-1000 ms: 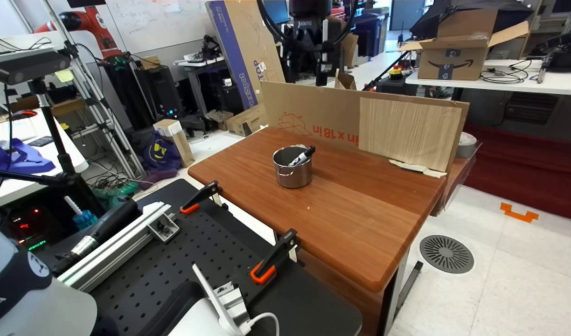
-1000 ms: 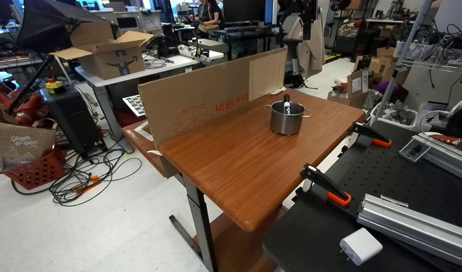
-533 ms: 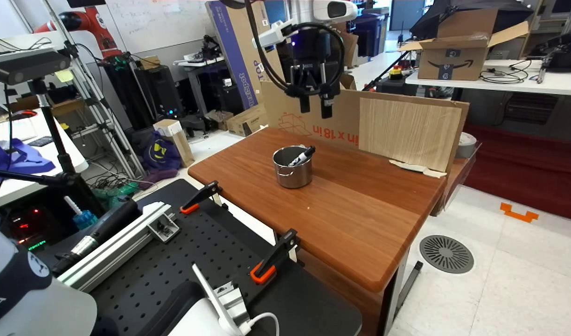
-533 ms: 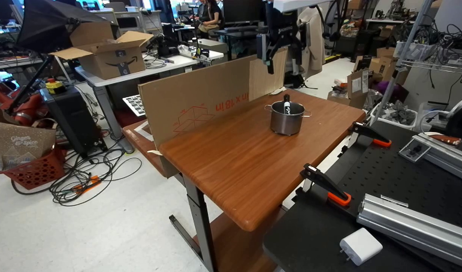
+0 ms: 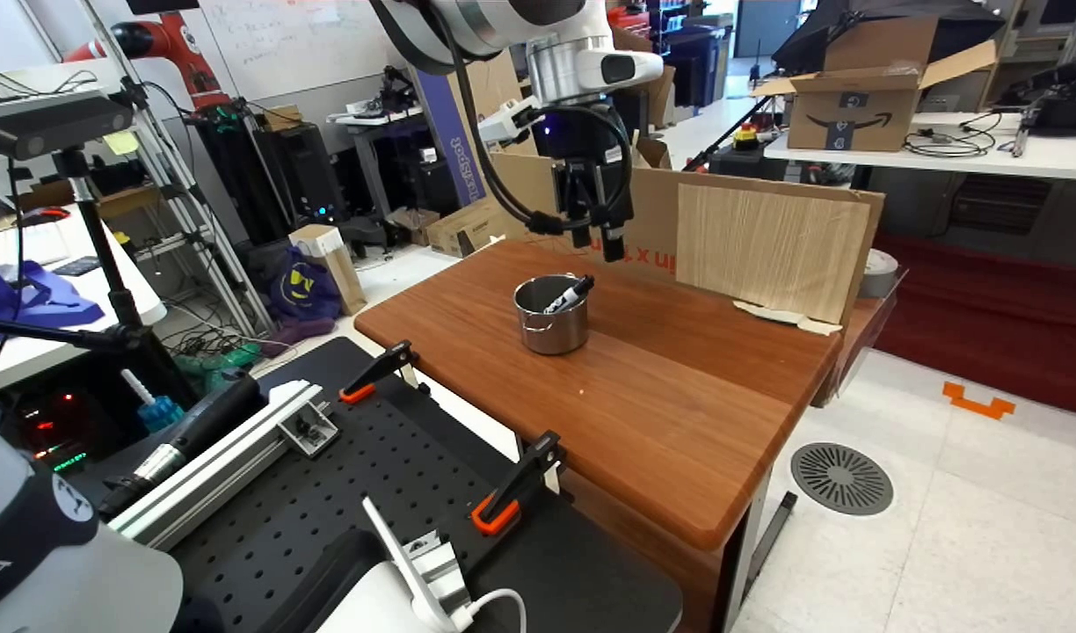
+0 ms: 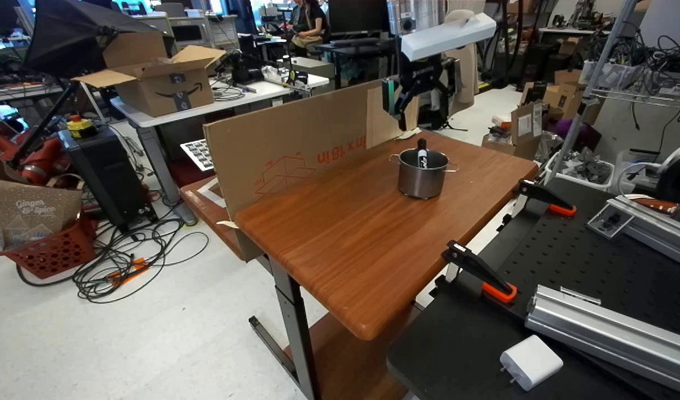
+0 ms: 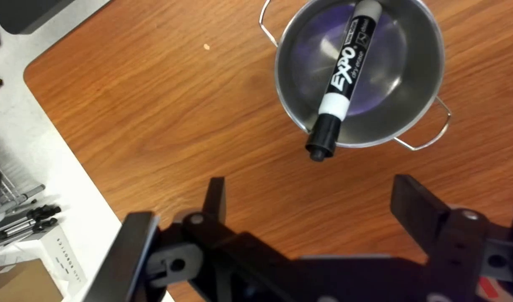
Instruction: Take the marker out of the pot
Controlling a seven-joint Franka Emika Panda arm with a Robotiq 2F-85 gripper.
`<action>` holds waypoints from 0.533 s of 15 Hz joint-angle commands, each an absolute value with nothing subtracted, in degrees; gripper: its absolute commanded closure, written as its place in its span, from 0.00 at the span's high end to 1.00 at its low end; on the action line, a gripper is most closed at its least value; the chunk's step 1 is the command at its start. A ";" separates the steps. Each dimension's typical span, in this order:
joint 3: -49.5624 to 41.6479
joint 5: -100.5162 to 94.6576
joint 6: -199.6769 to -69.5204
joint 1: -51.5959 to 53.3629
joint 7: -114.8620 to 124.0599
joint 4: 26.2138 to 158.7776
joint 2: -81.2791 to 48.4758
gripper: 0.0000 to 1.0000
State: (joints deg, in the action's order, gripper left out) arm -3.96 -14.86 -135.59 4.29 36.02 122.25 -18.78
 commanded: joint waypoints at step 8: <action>-6.65 -17.63 -145.07 6.91 40.15 124.94 -21.59 1.00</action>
State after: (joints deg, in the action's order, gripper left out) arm -5.04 -16.48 -142.85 5.29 39.05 125.29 -20.50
